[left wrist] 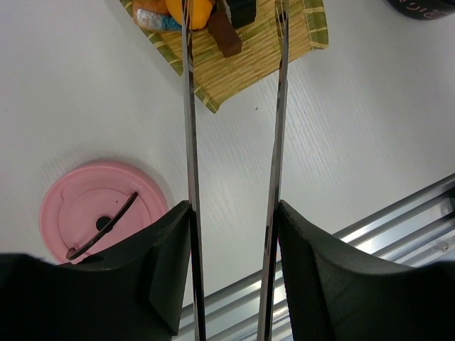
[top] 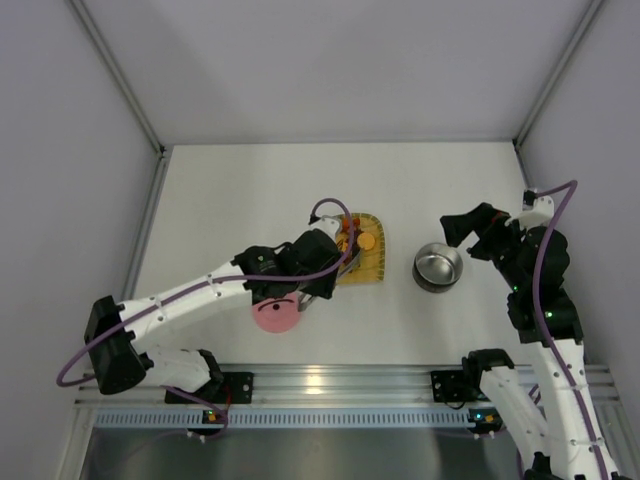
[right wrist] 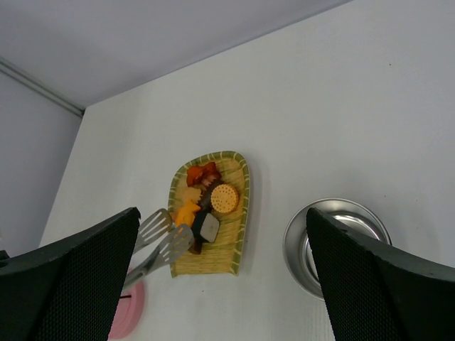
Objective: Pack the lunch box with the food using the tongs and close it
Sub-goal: Pick up the fake food from the plate.
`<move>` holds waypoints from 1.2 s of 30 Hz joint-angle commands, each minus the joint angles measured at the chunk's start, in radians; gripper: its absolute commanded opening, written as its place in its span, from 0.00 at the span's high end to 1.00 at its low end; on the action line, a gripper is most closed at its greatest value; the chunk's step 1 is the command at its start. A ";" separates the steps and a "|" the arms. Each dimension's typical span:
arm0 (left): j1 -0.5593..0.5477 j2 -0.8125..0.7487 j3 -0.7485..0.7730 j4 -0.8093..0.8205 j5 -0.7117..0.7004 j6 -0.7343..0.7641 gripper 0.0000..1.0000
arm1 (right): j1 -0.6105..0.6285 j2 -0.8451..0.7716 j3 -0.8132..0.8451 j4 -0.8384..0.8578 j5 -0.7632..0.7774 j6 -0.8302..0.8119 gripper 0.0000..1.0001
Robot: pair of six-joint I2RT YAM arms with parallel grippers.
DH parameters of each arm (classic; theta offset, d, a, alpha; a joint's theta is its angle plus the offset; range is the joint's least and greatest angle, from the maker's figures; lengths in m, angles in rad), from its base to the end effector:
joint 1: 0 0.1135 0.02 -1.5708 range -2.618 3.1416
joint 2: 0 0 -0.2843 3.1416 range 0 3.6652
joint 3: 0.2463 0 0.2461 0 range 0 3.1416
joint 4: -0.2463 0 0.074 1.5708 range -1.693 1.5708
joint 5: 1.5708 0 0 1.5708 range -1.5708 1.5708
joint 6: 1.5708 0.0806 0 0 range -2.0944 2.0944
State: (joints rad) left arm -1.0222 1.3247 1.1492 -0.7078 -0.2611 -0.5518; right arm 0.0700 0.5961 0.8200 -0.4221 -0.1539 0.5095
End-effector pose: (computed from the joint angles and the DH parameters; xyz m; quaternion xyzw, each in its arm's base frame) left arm 0.1703 -0.2388 0.2893 0.1749 0.9180 -0.1501 0.3227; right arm 0.1535 0.0231 0.3544 0.1206 0.7634 0.2375 0.5885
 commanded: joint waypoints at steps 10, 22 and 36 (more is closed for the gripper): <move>-0.035 0.037 -0.011 0.073 -0.013 -0.025 0.47 | -0.010 -0.018 0.016 -0.015 0.013 0.000 0.00; -0.035 0.111 0.010 0.099 -0.041 -0.017 0.49 | -0.010 -0.022 0.010 -0.014 0.020 -0.008 0.00; -0.036 0.114 0.034 0.079 -0.017 -0.019 0.51 | -0.010 -0.033 0.005 -0.020 0.033 -0.016 0.01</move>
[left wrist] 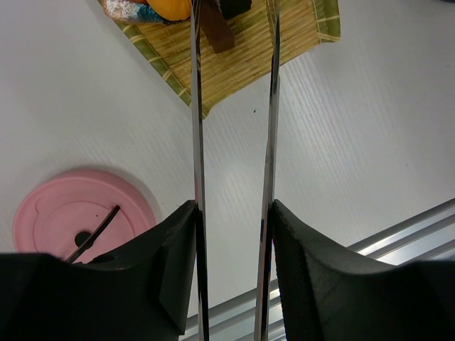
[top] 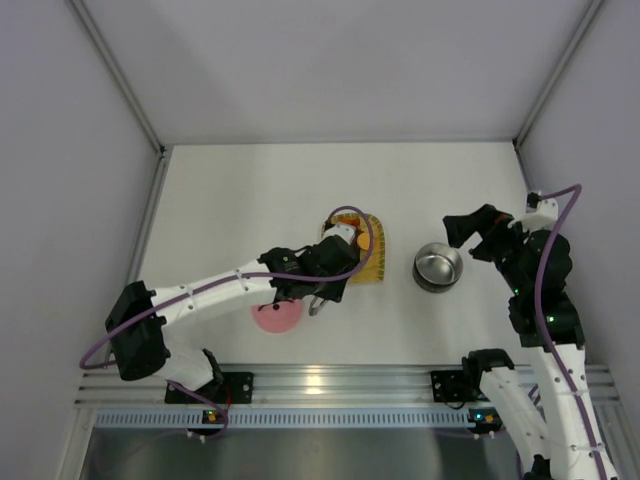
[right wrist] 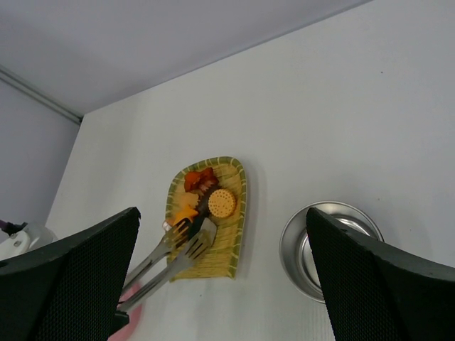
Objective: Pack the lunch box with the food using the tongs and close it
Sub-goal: Pick up the fake food from the plate.
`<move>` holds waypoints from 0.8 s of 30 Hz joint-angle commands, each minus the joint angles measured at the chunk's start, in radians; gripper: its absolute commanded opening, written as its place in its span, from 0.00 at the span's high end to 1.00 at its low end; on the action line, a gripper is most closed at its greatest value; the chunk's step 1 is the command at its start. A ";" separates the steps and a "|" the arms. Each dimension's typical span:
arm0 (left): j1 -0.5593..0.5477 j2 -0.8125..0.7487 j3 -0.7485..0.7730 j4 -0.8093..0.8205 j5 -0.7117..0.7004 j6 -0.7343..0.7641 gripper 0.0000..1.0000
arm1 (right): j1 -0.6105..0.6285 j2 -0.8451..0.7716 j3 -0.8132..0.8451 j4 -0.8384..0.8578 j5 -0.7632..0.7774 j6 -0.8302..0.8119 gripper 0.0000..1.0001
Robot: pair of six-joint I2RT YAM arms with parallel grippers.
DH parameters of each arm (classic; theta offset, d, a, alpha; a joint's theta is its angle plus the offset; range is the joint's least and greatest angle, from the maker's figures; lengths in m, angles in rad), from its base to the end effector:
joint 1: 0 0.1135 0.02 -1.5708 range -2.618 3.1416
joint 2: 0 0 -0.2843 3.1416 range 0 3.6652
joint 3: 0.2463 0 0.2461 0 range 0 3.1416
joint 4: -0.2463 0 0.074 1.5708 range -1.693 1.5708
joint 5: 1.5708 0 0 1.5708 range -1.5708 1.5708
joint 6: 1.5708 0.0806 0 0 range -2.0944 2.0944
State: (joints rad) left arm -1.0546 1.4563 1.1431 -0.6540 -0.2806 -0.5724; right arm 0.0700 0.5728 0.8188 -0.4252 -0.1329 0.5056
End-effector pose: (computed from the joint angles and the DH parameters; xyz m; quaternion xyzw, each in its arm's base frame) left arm 0.1769 -0.2664 0.2548 0.1854 0.9280 -0.1222 0.2992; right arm 0.1483 0.0211 0.3565 0.1239 0.7570 0.2304 0.5988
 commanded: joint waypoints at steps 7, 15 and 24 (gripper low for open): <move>-0.004 0.006 0.049 0.030 -0.011 0.019 0.52 | -0.012 -0.007 0.002 -0.012 0.012 -0.012 0.01; -0.005 0.027 0.083 0.016 -0.029 0.022 0.66 | -0.012 -0.004 0.025 -0.020 0.018 -0.019 0.02; -0.004 0.007 0.200 -0.038 -0.055 0.051 0.88 | -0.010 0.006 0.045 -0.024 0.018 -0.019 0.03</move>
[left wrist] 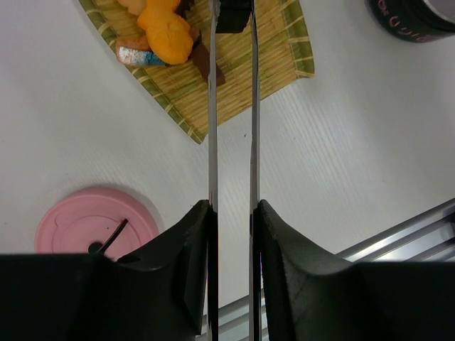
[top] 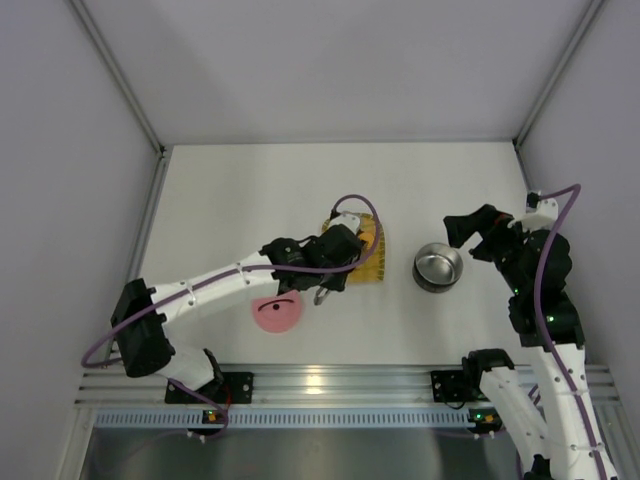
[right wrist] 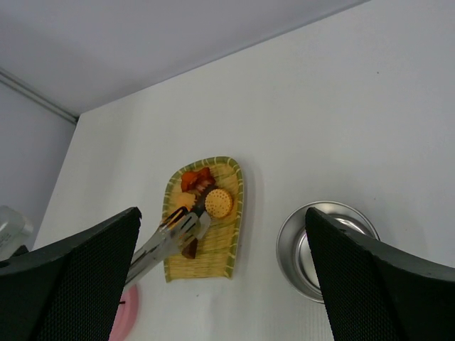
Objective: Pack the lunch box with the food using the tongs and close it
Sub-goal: Pick up the fake food from the plate, then place the fake food in the packing box.
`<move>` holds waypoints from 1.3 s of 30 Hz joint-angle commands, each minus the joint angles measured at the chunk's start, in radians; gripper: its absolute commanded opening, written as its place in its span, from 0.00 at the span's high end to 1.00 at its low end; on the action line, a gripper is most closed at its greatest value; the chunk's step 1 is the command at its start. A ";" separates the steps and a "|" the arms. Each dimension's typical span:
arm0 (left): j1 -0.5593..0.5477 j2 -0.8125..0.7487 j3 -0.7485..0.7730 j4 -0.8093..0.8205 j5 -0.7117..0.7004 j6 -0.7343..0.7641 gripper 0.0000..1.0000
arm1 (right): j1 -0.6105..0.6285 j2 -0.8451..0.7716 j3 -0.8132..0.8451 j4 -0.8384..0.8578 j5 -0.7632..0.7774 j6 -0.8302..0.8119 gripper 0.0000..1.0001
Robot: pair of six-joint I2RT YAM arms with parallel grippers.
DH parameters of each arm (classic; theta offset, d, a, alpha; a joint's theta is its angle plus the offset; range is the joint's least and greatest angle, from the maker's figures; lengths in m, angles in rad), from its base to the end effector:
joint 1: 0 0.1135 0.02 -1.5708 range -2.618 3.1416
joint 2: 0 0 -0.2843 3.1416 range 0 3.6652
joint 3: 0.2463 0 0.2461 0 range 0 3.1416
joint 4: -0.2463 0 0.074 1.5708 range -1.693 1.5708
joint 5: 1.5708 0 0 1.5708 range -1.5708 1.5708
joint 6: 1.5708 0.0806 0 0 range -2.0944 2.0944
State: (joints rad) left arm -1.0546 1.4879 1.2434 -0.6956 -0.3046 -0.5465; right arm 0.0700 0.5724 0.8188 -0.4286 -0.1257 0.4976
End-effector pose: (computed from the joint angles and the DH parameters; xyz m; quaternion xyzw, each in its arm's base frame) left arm 0.1847 -0.2764 0.2754 0.1906 0.9213 -0.1196 0.3170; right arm 0.1482 0.0205 0.3560 0.1235 0.7580 0.2251 0.5995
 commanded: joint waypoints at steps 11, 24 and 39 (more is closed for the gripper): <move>-0.025 0.090 0.298 0.030 0.127 0.065 0.91 | -0.010 0.003 0.051 -0.032 0.015 -0.010 0.03; -0.079 0.245 0.412 0.128 0.240 0.066 0.90 | -0.012 -0.022 0.066 -0.075 0.055 -0.031 0.03; -0.085 0.293 0.429 0.148 0.257 0.065 0.57 | -0.010 -0.034 0.071 -0.096 0.075 -0.045 0.03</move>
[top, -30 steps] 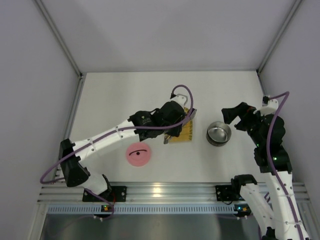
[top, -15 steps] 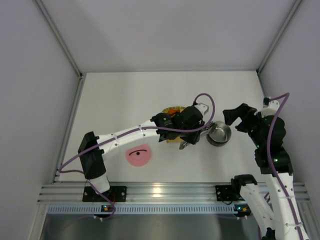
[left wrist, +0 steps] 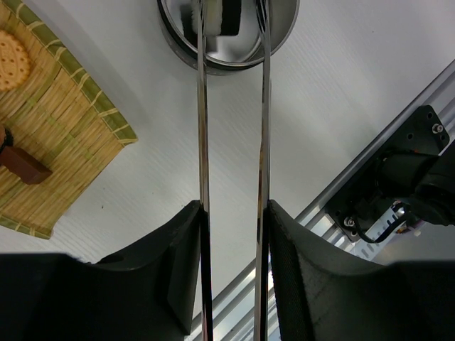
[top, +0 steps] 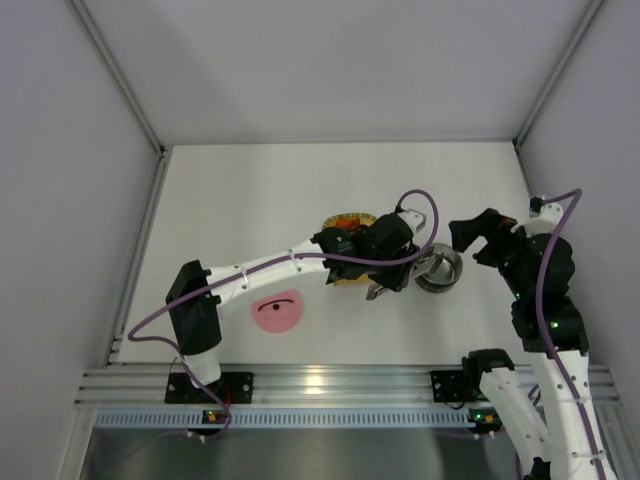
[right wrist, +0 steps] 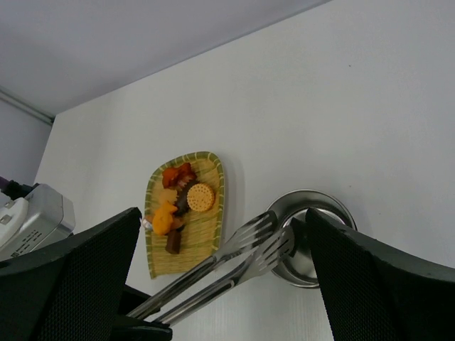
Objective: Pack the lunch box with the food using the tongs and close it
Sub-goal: Place the fake food in the packing box, then pick up the fake food from the plate.
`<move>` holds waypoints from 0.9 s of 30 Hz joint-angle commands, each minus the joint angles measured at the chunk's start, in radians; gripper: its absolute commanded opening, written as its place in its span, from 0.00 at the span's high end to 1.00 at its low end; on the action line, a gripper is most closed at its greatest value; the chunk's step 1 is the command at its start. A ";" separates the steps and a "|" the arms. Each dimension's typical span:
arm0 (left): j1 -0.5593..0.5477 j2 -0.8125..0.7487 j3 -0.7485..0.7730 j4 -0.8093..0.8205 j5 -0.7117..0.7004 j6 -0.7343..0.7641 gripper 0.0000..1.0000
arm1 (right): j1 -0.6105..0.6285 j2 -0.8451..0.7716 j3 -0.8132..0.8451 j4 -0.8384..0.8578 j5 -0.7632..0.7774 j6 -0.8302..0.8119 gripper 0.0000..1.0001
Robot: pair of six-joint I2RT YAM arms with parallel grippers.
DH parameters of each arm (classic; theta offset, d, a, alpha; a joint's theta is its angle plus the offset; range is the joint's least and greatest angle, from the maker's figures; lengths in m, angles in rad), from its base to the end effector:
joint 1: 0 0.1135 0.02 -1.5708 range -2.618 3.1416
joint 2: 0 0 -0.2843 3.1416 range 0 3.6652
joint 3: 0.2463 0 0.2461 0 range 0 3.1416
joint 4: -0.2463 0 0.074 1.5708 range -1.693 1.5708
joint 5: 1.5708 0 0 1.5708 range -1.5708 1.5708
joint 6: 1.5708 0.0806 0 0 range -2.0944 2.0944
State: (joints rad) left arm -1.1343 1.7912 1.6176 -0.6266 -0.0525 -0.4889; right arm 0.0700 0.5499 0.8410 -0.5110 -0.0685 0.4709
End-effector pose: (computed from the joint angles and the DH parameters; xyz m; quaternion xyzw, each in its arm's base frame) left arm 0.1878 -0.3926 0.2980 0.2844 0.8817 -0.2558 0.2763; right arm 0.1390 0.0153 0.3544 0.1343 0.7686 0.1927 0.5950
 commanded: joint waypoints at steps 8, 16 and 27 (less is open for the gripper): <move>-0.005 -0.024 0.062 0.068 -0.016 0.015 0.48 | -0.010 -0.011 0.049 -0.017 0.022 -0.023 0.03; -0.005 -0.160 0.001 0.015 -0.187 -0.005 0.48 | -0.010 -0.011 0.043 -0.014 0.026 -0.025 0.03; -0.004 -0.377 -0.283 -0.152 -0.492 -0.100 0.46 | -0.010 -0.002 0.017 0.020 -0.002 0.002 0.03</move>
State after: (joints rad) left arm -1.1347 1.4319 1.3830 -0.7120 -0.4137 -0.5453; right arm 0.0696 0.5499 0.8410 -0.5152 -0.0547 0.4648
